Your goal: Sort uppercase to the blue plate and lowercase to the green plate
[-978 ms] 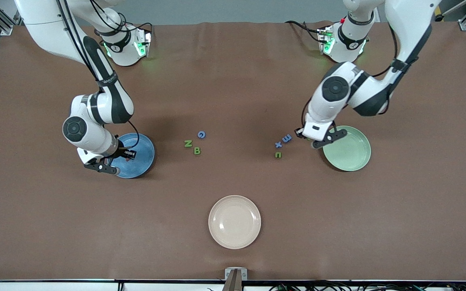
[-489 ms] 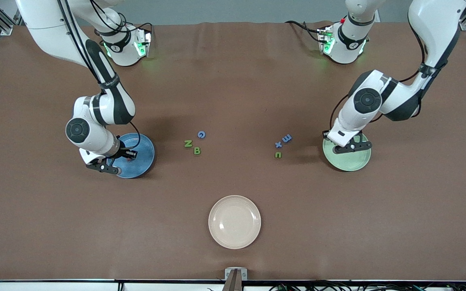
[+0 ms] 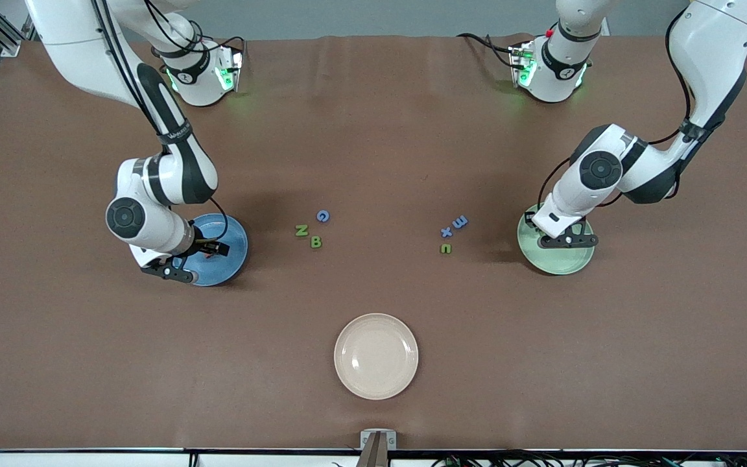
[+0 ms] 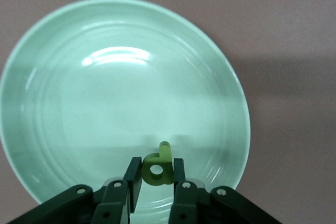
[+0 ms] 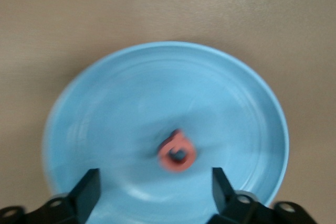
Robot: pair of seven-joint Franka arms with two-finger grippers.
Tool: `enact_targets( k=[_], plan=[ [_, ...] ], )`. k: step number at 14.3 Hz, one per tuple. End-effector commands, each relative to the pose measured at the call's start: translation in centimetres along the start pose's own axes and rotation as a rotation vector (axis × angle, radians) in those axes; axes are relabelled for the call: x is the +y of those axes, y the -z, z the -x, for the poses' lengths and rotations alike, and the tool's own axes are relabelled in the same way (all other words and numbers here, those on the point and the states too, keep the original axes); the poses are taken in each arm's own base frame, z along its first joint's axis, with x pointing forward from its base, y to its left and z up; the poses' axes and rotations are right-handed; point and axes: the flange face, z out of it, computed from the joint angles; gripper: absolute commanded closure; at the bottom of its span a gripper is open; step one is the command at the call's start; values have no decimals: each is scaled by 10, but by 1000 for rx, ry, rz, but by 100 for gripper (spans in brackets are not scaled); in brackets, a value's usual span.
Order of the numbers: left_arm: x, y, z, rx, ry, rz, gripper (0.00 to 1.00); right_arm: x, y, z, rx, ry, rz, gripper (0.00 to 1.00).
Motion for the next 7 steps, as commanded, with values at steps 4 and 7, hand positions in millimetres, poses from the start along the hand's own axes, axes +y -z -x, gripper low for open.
enact_targets(
  k=[4,7],
  plan=[
    [-1,-7,7,9,-38,2,78,-141,36,56,44,-149,-27,0],
    [-4,-7,6,10,-33,3,41,-160,21,67,40,-304,-62,0]
  ],
)
